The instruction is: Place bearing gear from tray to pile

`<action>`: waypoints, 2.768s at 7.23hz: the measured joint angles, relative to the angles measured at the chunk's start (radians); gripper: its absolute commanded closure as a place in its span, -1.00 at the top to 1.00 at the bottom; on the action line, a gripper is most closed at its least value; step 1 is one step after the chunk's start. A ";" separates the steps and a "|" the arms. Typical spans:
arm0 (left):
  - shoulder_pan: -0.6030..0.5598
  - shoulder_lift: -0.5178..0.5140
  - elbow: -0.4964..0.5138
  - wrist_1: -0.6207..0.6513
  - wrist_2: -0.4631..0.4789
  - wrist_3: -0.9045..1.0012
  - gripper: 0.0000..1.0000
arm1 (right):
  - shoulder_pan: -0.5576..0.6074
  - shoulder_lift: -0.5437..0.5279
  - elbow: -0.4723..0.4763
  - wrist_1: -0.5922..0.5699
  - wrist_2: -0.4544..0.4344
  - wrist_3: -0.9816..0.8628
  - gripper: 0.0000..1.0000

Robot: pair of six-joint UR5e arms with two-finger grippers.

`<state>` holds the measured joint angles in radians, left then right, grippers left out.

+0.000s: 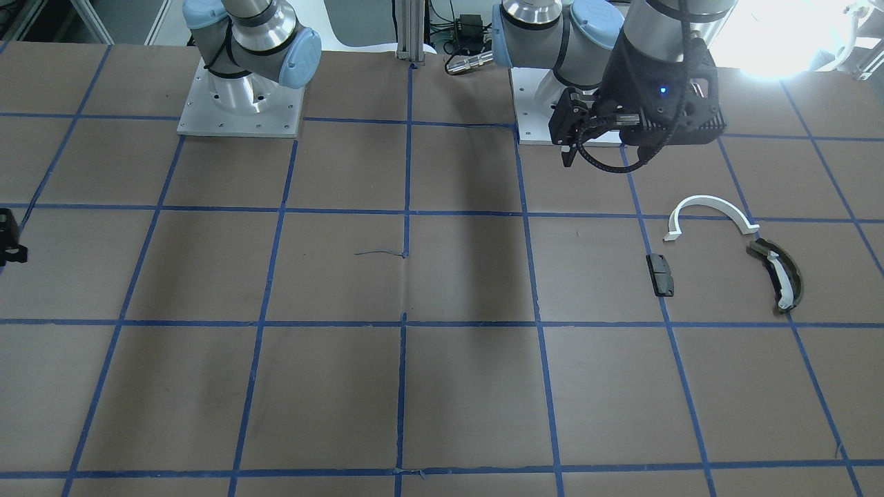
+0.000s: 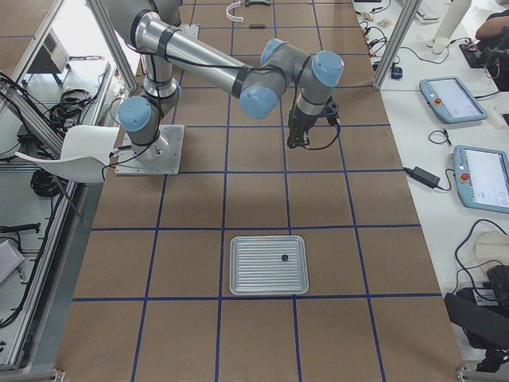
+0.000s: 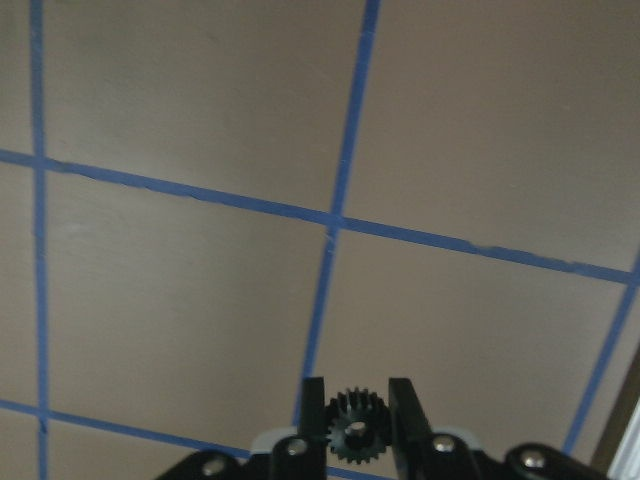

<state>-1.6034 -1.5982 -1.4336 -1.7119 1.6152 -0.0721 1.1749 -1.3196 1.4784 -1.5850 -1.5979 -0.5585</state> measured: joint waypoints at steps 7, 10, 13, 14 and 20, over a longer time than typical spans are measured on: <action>0.000 0.003 -0.003 0.000 0.000 0.000 1.00 | 0.636 0.223 0.182 -0.593 0.034 1.062 -0.67; 0.002 0.006 -0.009 0.000 0.004 0.004 1.00 | 0.772 0.316 0.194 -0.716 0.069 1.273 0.00; 0.005 0.008 -0.012 -0.006 0.011 0.013 1.00 | 0.771 0.307 0.191 -0.701 0.056 1.279 0.97; 0.010 0.006 -0.012 -0.007 0.008 0.017 1.00 | 0.743 0.286 0.187 -0.670 0.056 1.255 0.92; -0.102 -0.191 -0.189 0.432 -0.049 -0.062 1.00 | 0.184 0.012 0.140 -0.271 0.002 0.324 0.83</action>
<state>-1.7056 -1.7887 -1.6221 -1.2795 1.5658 -0.1337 1.3587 -1.3081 1.6188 -1.8563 -1.5954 -0.2342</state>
